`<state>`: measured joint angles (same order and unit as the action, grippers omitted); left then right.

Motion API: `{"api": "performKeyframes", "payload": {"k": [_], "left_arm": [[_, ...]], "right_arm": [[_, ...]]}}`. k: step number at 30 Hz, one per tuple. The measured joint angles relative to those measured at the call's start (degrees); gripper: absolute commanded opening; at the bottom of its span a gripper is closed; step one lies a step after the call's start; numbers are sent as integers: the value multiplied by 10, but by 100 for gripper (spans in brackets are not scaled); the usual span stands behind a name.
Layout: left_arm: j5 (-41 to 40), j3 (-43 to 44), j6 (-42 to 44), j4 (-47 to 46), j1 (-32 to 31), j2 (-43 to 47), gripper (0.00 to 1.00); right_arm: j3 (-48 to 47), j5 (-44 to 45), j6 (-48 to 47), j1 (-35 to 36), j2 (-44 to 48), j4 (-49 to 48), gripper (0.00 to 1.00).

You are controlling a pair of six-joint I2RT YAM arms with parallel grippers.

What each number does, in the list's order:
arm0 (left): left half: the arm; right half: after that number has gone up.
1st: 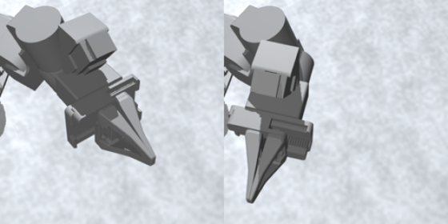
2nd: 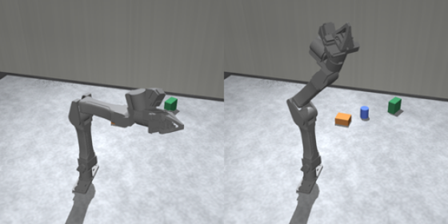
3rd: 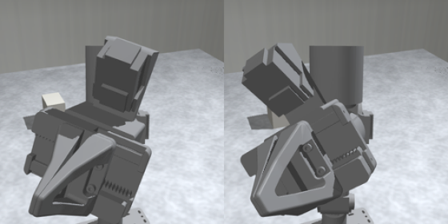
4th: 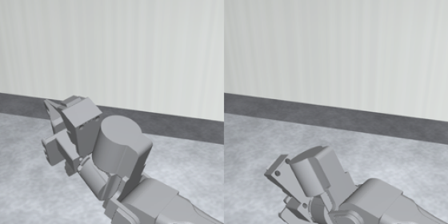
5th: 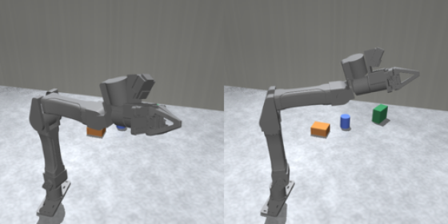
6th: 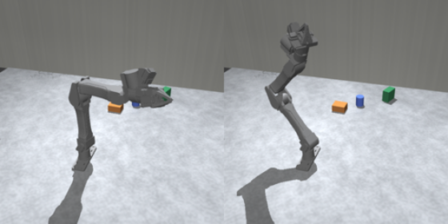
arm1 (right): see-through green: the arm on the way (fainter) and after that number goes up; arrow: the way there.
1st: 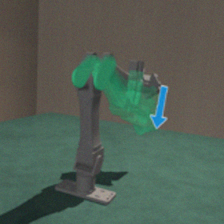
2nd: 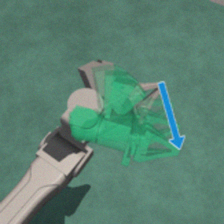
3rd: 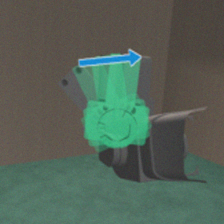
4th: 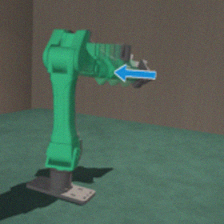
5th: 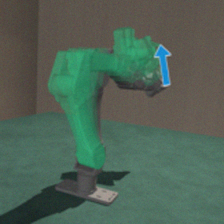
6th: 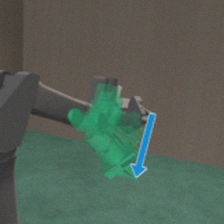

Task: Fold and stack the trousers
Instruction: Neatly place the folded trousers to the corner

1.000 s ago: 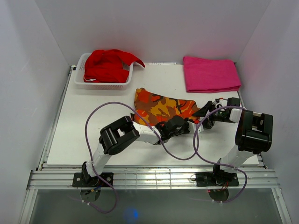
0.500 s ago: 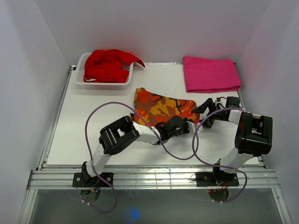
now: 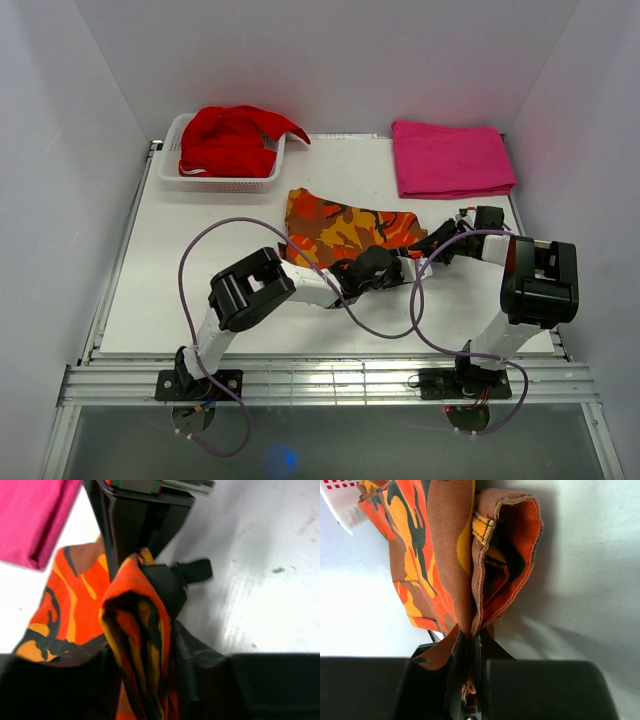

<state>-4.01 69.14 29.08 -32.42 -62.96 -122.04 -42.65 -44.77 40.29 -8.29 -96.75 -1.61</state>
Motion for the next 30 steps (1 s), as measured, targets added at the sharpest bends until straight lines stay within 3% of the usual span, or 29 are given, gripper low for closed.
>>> {"api": "performKeyframes", "payload": {"k": [1, 3, 8, 14, 16, 23, 26, 27, 30], "left_arm": [[3, -1, -8, 13, 0, 7, 61], [15, -3, -27, 46, -2, 25, 66], [53, -28, -76, 146, -2, 128, 68], [124, -98, -179, 273, 34, 323, 68], [160, -148, -225, 304, 79, 389, 68], [267, -208, -375, 434, 372, 476, 70], [327, -218, -436, 461, 441, 493, 77], [347, -225, -456, 467, 457, 495, 79], [390, -246, -508, 470, 488, 484, 87]], "right_arm": [[0, 2, -2, 0, 0, 1, 8], [-2, 6, -5, 0, -1, 5, 8], [-21, 10, -27, -3, -4, 27, 8], [-43, 9, -70, -7, -7, 59, 8], [-55, 9, -93, -7, -11, 76, 8], [-106, 26, -200, -7, -20, 167, 8], [-122, 35, -240, -7, -24, 202, 15], [-126, 37, -249, -7, -26, 212, 22], [-129, 43, -270, -7, -33, 230, 26]]}}
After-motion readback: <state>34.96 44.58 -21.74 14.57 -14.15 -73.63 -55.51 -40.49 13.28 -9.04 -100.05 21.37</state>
